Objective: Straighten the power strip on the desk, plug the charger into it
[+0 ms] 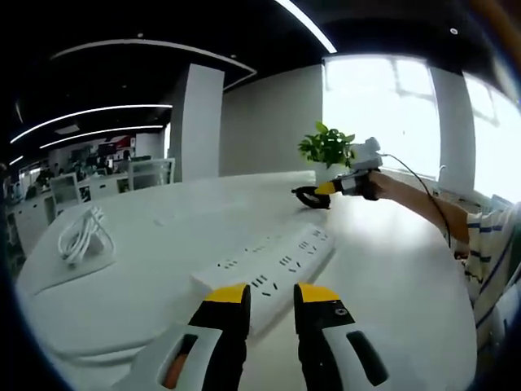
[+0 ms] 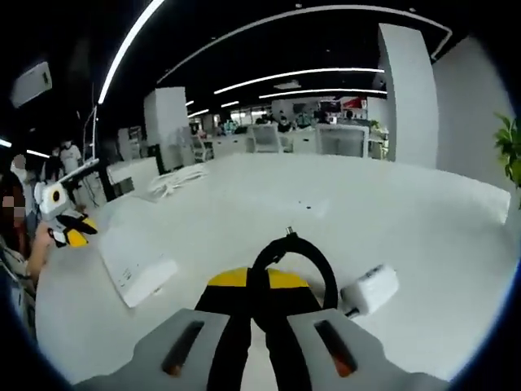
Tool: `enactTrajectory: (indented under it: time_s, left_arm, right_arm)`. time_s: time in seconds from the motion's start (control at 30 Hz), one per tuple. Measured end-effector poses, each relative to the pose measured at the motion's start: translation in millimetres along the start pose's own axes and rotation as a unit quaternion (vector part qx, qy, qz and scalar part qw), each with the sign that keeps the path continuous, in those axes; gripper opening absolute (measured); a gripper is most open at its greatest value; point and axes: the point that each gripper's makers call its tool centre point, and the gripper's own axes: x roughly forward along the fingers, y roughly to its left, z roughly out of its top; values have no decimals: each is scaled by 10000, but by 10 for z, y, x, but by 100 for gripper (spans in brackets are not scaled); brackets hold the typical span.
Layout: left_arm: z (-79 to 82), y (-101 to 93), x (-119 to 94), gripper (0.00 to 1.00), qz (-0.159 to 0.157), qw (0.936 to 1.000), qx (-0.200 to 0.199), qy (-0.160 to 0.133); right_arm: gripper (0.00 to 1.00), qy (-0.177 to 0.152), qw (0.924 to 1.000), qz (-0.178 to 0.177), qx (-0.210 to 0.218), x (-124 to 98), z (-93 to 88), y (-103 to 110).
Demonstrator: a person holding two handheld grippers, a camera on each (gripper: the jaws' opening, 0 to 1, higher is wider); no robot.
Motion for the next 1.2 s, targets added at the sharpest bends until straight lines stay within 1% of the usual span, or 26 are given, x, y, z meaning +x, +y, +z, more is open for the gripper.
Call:
enactTrajectory:
  time_s: [0.07, 0.13, 0.27, 0.33, 0.4, 0.53, 0.57, 0.6, 0.63, 0.7, 0.73, 0.77, 0.93, 1.0, 1.07, 1.2]
  left_arm:
    - [-5, -1, 3, 22, -3, 10000, 2, 8]
    - [-9, -1, 5, 22, -2, 10000, 2, 12]
    - [-8, 5, 2, 22, 9, 10000, -5, 7]
    - [-7, 9, 1, 22, 15, 10000, -6, 8]
    - [-9, 18, 3, 22, 26, 10000, -8, 18]
    - [-9, 18, 3, 22, 22, 10000, -20, 15]
    - [-8, 17, 2, 22, 20, 10000, -19, 11]
    - [-8, 15, 1, 22, 21, 10000, -15, 10]
    - [-9, 14, 2, 22, 20, 10000, -13, 12]
    - [-20, 9, 7, 22, 17, 10000, -15, 29]
    - [-32, 4, 12, 22, 14, 10000, -13, 45]
    - [-39, 1, 15, 22, 9, 10000, -13, 59]
    - [-35, -5, 20, 22, -7, 10000, -4, 61]
    - [-29, 1, 21, 22, -4, 10000, -4, 60]
    - [-32, 4, 24, 22, 1, 10000, -3, 67]
    - [-33, 14, 28, 22, 7, 10000, -6, 73]
  right_arm:
    - [3, -140, 9998, -9, 117, -28, 19, 7]
    - [3, -207, 9997, -32, 154, -44, 24, 22]
    - [3, -318, 9993, -106, 150, -57, 68, -3]
    - [3, -391, 9990, -157, 157, -69, 83, 32]
    - [3, -478, 9985, -208, 184, -79, 142, -35]
    - [3, -597, 9977, -271, 156, -113, 128, 51]
    - [3, -637, 9974, -296, 177, -119, 170, -31]
    - [3, -680, 9970, -314, 192, -129, 185, -41]
    - [3, -730, 9966, -321, 223, -137, 227, -108]
    - [3, -967, 9939, -383, 367, -164, 314, -181]
    - [3, -1057, 9929, -372, 388, -182, 342, -208]
    - [3, -1128, 9919, -407, 424, -212, 330, -161]
    - [3, -1284, 9895, -551, 363, -285, 441, -321]
    - [3, -1438, 9871, -621, 344, -321, 523, -425]
    - [3, -1573, 9841, -710, 427, -359, 602, -557]
    - [3, -1676, 9815, -804, 449, -403, 686, -655]
